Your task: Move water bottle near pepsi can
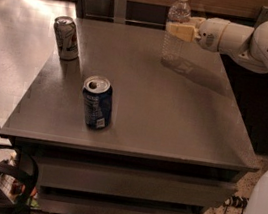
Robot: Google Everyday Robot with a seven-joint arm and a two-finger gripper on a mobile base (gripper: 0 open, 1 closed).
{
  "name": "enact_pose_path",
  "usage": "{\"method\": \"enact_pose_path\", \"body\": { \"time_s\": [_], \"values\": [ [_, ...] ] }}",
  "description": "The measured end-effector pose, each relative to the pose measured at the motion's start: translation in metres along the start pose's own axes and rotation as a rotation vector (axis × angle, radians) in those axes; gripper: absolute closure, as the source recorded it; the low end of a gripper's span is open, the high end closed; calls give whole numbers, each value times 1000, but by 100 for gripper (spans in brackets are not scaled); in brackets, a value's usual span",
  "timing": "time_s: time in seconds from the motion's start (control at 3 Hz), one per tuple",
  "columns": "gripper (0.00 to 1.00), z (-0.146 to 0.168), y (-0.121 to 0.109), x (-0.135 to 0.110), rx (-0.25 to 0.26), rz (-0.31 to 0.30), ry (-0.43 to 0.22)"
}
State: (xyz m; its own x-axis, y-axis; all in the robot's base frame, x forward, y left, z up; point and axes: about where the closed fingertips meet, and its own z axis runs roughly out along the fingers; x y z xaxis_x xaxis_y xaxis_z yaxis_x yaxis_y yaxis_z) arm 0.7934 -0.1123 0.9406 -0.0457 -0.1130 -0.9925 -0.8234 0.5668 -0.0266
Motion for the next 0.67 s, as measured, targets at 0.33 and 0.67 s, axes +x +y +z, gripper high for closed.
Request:
{"method": "enact_pose_path", "body": {
  "time_s": [0.33, 0.67],
  "values": [
    [100, -16, 23, -21, -24, -11, 5],
    [100, -34, 54, -35, -42, -32, -5]
  ]
}}
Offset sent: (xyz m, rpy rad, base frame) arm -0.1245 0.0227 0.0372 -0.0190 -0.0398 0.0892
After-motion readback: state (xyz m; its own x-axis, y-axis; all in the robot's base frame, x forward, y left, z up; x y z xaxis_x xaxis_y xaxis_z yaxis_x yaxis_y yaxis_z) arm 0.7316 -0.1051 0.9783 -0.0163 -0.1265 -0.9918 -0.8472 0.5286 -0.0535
